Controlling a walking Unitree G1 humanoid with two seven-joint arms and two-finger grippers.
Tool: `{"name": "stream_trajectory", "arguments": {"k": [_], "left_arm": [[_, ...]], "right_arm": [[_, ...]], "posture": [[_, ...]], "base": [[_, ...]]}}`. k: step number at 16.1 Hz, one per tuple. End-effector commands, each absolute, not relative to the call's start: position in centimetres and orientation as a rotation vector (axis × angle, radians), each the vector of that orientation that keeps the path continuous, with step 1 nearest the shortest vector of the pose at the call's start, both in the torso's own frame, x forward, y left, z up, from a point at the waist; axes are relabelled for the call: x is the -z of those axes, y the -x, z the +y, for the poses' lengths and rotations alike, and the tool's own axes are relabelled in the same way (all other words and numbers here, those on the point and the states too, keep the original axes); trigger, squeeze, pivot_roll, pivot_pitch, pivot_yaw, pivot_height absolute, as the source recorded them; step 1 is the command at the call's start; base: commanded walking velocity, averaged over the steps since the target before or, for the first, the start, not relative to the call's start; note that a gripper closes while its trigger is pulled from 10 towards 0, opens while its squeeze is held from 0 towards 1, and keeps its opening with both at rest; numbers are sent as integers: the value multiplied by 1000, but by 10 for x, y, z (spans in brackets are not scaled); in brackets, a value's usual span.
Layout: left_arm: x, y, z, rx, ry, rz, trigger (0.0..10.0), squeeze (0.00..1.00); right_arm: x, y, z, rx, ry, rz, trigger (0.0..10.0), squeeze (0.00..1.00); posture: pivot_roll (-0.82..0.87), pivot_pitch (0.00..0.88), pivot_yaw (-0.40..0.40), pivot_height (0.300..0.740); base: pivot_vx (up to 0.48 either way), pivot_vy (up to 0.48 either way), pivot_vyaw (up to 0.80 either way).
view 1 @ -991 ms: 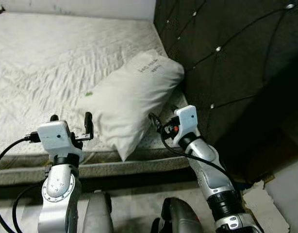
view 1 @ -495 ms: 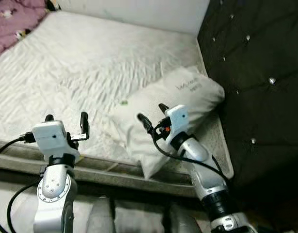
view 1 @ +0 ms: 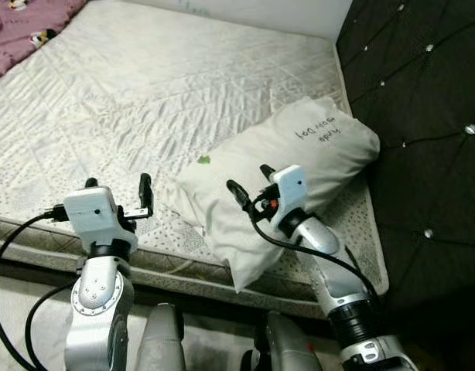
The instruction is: Clean up the room
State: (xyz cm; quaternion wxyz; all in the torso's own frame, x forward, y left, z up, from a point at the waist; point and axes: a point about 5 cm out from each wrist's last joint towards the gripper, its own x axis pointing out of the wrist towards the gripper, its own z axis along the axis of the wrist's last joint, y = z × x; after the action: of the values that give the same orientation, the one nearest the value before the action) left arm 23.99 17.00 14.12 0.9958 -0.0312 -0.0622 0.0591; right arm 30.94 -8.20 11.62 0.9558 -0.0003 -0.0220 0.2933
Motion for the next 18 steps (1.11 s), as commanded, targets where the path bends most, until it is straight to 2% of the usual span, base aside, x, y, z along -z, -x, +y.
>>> {"name": "stream_trajectory", "arguments": {"k": [1,6,10,13,15,18], "left_arm": [[-140,-240,168,-110,71,-107,10000,0],[-142,-241,168,-118,79,-92,10000,0],[-146,-238,172,-146,65,-98,10000,0],[-143,-229,180,-185,42,-70,10000,0],[-144,-222,182,-202,46,-67,10000,0],[-144,-213,182,-214,42,-43,10000,0]], "right_arm": [[-117,-310,-86,-593,-5,-41,10000,0],[-107,-307,-79,-689,26,41,10000,0],[-92,-308,-74,-780,174,146,10000,0],[-92,-314,-69,-779,168,182,10000,0],[-95,-321,-63,-748,133,191,10000,0],[-94,-335,-65,-587,104,256,10000,0]], "posture": [[119,95,-92,612],[122,111,-90,542],[137,114,-95,542],[167,125,-105,542],[186,137,-109,542],[222,164,-112,542]], "base": [[0,0,0],[0,0,0],[0,0,0],[0,0,0],[0,0,0],[0,0,0]]}}
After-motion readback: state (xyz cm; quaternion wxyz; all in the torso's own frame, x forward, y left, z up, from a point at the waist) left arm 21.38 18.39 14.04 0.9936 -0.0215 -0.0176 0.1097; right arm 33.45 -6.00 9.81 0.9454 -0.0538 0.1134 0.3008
